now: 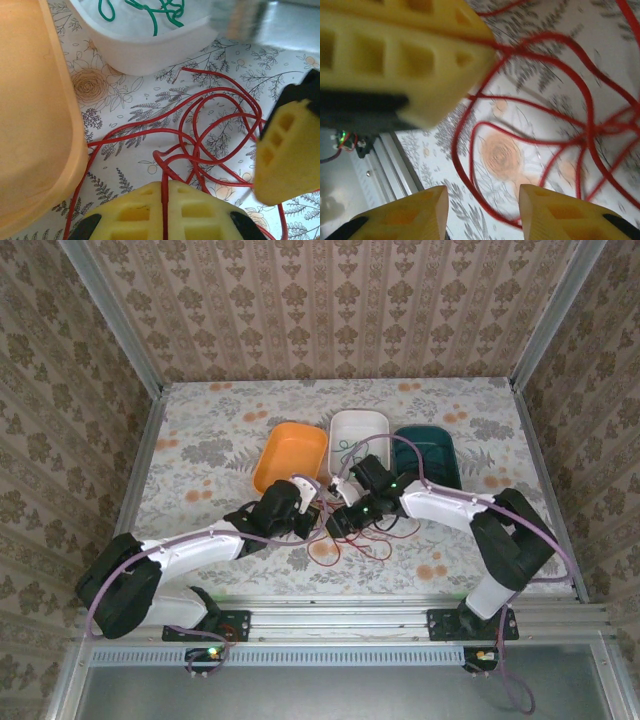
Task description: Untangle the cables
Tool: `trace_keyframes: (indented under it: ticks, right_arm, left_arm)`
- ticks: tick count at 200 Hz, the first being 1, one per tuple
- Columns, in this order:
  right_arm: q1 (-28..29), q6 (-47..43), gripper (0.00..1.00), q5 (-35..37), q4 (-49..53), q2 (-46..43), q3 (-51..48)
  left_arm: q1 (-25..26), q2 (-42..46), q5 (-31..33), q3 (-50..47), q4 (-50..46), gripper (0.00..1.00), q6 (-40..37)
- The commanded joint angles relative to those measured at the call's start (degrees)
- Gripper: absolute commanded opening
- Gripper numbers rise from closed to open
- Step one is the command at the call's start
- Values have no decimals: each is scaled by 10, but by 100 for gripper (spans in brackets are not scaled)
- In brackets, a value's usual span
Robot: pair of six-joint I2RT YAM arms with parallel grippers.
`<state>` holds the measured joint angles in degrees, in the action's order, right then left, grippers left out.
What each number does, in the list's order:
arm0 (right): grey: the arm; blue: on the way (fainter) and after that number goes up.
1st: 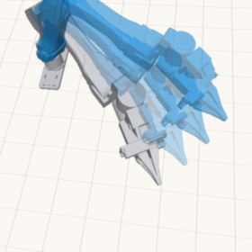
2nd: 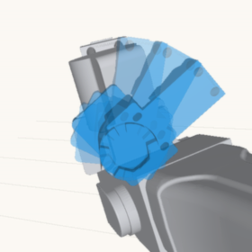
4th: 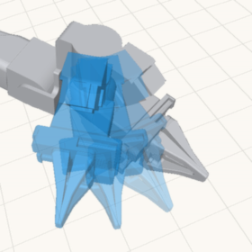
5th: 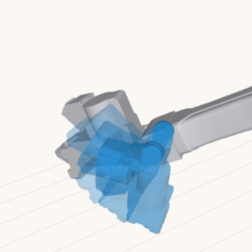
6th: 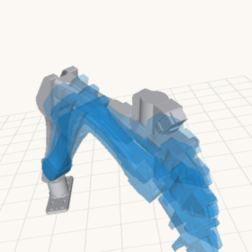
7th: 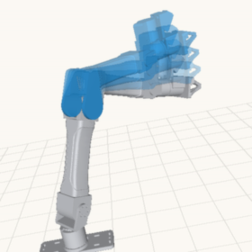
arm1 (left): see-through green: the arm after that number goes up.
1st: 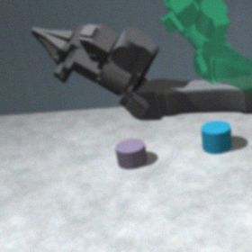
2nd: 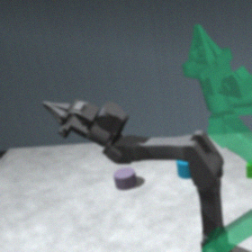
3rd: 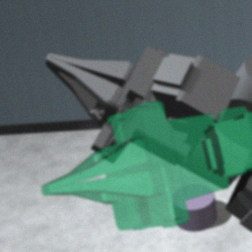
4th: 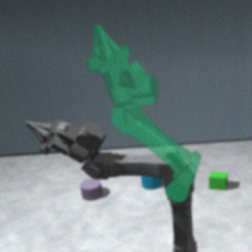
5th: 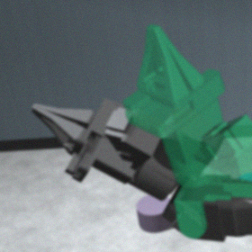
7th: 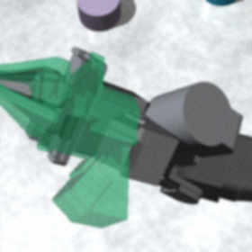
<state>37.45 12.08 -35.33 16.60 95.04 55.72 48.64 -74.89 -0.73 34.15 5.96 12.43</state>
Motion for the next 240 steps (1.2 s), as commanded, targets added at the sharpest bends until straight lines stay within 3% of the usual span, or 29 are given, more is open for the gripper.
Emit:
trace_keyframes:
  ticks: [1, 29, 46, 56, 102, 126, 150, 191, 240]
  right_arm:
    - [5, -17, 42, -68, -18, 23, 31]
    - [7, -21, 34, -85, -13, 44, 47]
    - [7, -13, 9, -61, -15, 47, 47]
    - [6, -4, 0, -36, -20, 38, 40]
    - [-31, 43, 0, 41, -33, -99, 6]
    - [-33, 19, 0, 95, 9, -204, 41]
    - [-34, -10, 0, 130, 38, -256, 98]
    - [-34, -29, 0, 186, -14, -282, 185]
    - [-33, -39, 0, 230, -111, -252, 279]
  left_arm:
    - [-1, 6, -7, 18, -7, 5, 2]
    - [-2, 6, -6, 16, -2, 4, 7]
    - [-2, 6, -4, 15, 1, 4, 8]
    - [-2, 6, 0, 14, 0, 4, 9]
    - [-2, 4, 27, 1, 2, 3, 15]
    - [-1, -11, 38, -9, 3, 0, 15]
    - [-1, -35, 59, -22, 16, 0, 21]
    - [3, -59, 57, -32, 31, 0, 35]
    - [4, -72, 66, -47, 29, 0, 44]
